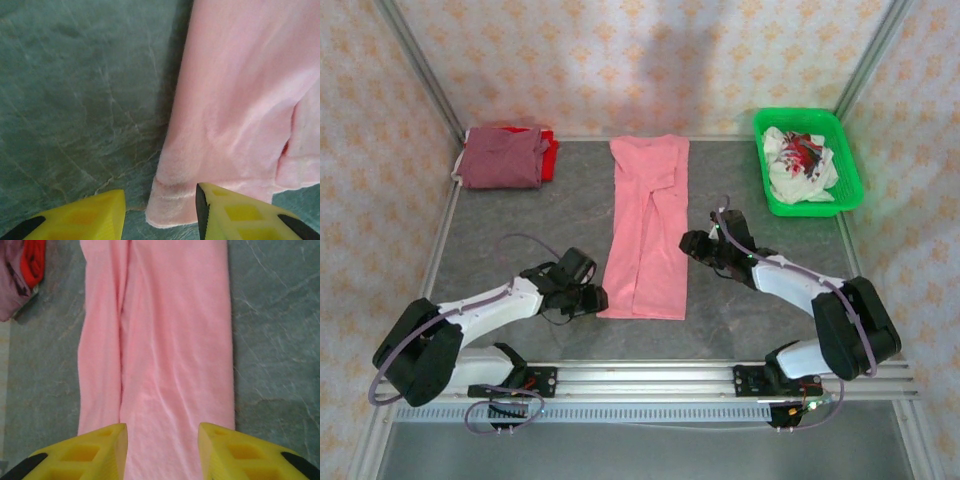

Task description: Fold and stack the t-shirts

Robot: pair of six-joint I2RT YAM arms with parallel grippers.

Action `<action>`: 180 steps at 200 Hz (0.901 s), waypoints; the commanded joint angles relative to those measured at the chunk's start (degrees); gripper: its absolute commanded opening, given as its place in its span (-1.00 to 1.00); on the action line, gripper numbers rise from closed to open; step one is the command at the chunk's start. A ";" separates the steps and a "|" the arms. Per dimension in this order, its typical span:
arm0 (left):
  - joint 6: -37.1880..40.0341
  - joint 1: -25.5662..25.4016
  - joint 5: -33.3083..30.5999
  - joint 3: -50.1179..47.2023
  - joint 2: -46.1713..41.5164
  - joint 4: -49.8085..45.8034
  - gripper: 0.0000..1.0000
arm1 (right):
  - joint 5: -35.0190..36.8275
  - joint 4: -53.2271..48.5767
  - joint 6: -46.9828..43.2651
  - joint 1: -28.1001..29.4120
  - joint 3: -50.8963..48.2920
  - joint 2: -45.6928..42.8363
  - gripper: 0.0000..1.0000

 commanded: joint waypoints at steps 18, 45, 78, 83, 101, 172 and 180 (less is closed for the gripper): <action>-0.23 -1.37 1.21 -0.41 0.46 3.56 -0.20 | 0.04 2.59 -0.48 0.34 2.56 2.76 -0.17; -0.78 -2.28 0.37 0.05 0.85 3.89 -0.25 | 0.13 2.56 -0.44 0.43 2.85 4.09 -0.17; -0.90 -2.42 0.11 -0.86 2.61 6.19 -0.28 | 0.01 2.88 -0.16 0.61 2.58 4.01 -0.17; -0.98 -2.43 0.05 -0.88 3.16 6.39 -0.30 | -0.17 2.84 -0.15 0.61 2.50 3.73 -0.18; -1.29 -2.52 0.06 -1.05 4.43 7.17 -0.43 | -0.54 2.16 0.13 0.78 2.02 2.00 -0.18; -1.93 -2.60 -1.45 -1.23 4.50 5.22 -1.00 | -3.67 -2.80 3.24 2.47 -4.14 -5.67 -0.17; -2.10 -2.64 -1.39 -1.38 3.93 4.79 -1.00 | -4.92 -3.75 4.45 3.34 -5.02 -6.61 -0.17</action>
